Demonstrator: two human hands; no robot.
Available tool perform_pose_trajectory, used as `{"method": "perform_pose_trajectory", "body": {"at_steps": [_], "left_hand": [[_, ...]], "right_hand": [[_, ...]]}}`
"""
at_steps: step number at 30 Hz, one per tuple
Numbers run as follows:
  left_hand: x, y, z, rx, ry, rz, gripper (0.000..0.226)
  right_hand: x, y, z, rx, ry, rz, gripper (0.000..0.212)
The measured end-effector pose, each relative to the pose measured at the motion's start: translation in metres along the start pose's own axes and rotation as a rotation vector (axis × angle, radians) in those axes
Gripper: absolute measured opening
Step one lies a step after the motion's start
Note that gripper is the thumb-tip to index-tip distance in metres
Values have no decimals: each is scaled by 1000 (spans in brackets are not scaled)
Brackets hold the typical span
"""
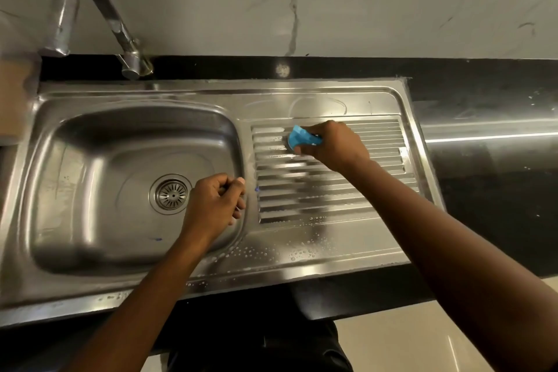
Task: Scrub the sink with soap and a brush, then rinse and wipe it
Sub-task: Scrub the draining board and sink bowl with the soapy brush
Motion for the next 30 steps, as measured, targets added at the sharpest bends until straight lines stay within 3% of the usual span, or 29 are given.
{"method": "perform_pose_trajectory", "body": {"at_steps": [4,9,16,19,23,30], "left_hand": [[-6,-2,0,-2,2,10,30],[-11,-3,0,-13,9,11,30],[-9,-2,1,0,32,16,30],[-3,-1,0,-5,20,6,31],[0,-1,3,0,2,13,32],[4,3,8,8,24,12,32]], "right_hand": [[-4,10,-14,45,47,100,57],[17,25,-69,-11,115,102,60],[35,11,-79,-165,63,-45,53],[22,6,-40,-113,16,-67,56],[-9,9,7,12,-19,48,60],[-6,39,-32,70,155,150,56]]}}
Point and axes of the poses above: each hand's wrist, its own y-axis towards the middle knuckle, its own x-axis out of the palm, z = x × y, the point moved 10 cm from there along y, towards the middle knuckle, and after that the axes turned 6 degrees about -y, right-handed, at the moved point
